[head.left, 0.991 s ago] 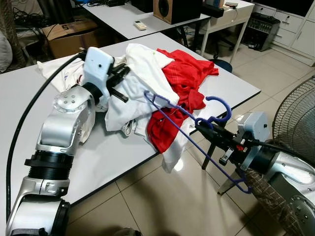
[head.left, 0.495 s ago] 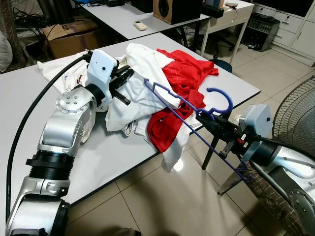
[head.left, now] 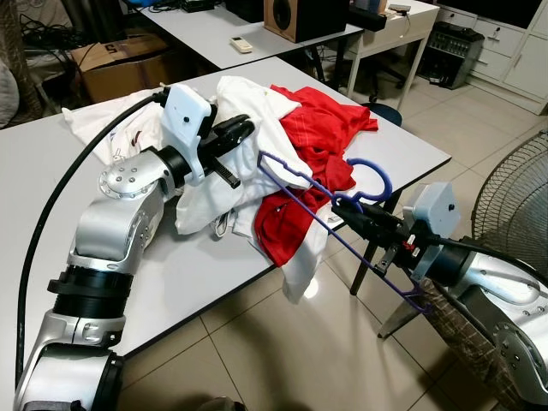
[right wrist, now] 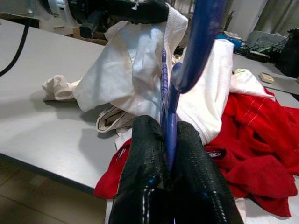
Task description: Hang hanger
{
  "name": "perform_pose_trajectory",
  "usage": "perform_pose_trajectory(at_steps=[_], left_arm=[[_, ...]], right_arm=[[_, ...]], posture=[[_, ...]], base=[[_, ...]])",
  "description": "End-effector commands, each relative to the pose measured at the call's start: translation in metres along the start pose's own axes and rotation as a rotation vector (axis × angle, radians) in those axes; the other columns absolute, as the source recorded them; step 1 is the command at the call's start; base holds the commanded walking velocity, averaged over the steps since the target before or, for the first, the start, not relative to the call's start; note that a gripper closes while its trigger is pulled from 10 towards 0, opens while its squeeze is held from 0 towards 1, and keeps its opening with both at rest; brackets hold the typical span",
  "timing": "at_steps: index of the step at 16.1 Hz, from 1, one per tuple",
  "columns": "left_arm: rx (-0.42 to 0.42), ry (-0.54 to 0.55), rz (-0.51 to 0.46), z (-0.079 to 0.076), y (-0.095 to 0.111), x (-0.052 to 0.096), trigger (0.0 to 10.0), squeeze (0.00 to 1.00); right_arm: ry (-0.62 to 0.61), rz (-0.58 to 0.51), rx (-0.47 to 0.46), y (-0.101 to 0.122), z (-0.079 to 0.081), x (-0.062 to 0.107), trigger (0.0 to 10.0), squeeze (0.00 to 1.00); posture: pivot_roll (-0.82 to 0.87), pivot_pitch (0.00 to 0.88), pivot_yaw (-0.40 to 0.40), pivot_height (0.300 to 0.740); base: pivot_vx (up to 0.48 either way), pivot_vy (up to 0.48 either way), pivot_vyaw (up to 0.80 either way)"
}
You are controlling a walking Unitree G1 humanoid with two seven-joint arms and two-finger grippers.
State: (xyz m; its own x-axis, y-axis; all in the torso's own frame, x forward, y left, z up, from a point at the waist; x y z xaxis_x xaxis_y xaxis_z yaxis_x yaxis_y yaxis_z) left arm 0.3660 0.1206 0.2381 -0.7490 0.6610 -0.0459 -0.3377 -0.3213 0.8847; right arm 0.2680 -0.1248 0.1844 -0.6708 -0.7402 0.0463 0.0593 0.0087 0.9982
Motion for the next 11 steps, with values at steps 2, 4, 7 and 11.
perform_pose_trajectory(at_steps=[2,4,7,11], left_arm=[[-0.023,-0.035,-0.019,0.001,0.009,0.002,0.0,0.00],[-0.034,-0.031,-0.023,0.006,0.012,0.006,0.0,0.00],[-0.040,-0.012,-0.032,0.015,0.016,0.012,0.0,0.00],[-0.022,-0.014,-0.054,0.019,0.019,0.018,0.0,0.00]], right_arm=[[-0.082,0.024,0.002,-0.005,-0.012,-0.004,10.0,0.00],[-0.174,0.065,-0.062,-0.016,-0.027,-0.003,10.0,0.00],[-0.272,0.090,-0.166,-0.027,-0.043,-0.006,10.0,0.00],[-0.365,0.109,-0.250,-0.032,-0.060,-0.017,10.0,0.00]], posture=[[-0.19,0.000,0.051,0.740],[-0.18,0.000,0.056,0.740],[-0.18,0.000,0.075,0.740],[-0.18,0.000,0.071,0.740]], base=[[0.000,0.000,0.00],[0.000,0.000,0.00],[0.000,0.000,0.00],[0.000,0.000,0.00]])
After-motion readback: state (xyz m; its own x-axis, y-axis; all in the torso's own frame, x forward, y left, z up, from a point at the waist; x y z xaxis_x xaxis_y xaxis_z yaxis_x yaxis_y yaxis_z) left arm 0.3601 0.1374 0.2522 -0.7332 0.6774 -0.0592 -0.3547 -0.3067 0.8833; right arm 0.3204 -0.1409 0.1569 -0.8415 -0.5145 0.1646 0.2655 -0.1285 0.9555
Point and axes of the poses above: a point about 5 cm out from each wrist's last joint towards the gripper, its own x axis pointing back from the gripper into the wrist, its own y axis along the axis of the wrist's last joint, z = x × y, the point moved 4 cm from there along -x, pointing out of the wrist towards the gripper, and after that the axes turned 12 degrees about -x, right-handed, at the moved point
